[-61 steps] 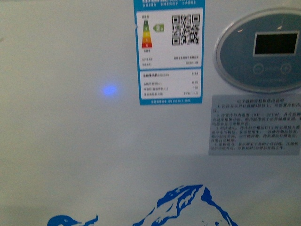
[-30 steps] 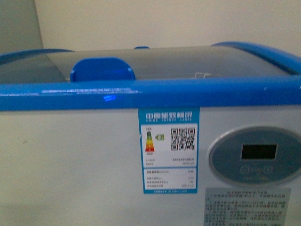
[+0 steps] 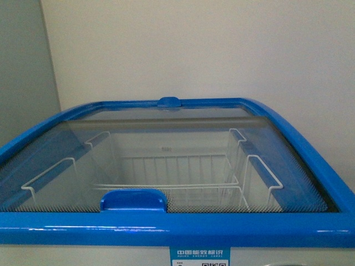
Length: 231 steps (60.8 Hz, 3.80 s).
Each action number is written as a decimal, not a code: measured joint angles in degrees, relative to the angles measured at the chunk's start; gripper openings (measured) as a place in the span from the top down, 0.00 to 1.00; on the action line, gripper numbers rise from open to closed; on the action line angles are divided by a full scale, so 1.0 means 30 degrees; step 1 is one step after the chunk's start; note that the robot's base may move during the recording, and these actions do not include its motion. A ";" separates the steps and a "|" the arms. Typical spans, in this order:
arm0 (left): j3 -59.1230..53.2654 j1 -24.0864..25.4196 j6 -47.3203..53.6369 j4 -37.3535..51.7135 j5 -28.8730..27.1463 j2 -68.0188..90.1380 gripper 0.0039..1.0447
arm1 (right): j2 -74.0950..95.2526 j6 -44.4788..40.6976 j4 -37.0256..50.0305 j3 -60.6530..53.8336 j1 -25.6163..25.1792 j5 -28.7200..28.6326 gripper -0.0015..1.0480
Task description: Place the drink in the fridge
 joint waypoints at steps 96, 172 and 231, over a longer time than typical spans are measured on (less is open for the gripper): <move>1.5934 -0.4707 2.3059 0.4357 1.3471 2.9011 0.08 | 0.0000 0.0007 0.0000 0.0000 -0.0015 0.0000 0.65; 2.6760 -0.5340 1.9824 1.3996 0.3570 3.7055 0.08 | 0.0000 0.0007 0.0000 0.0000 -0.0015 -0.0058 0.65; 0.2710 -0.0780 -0.0437 0.2652 -0.0262 0.5574 0.49 | 0.1377 -0.3126 -0.9085 0.3257 -0.2106 -1.0018 0.66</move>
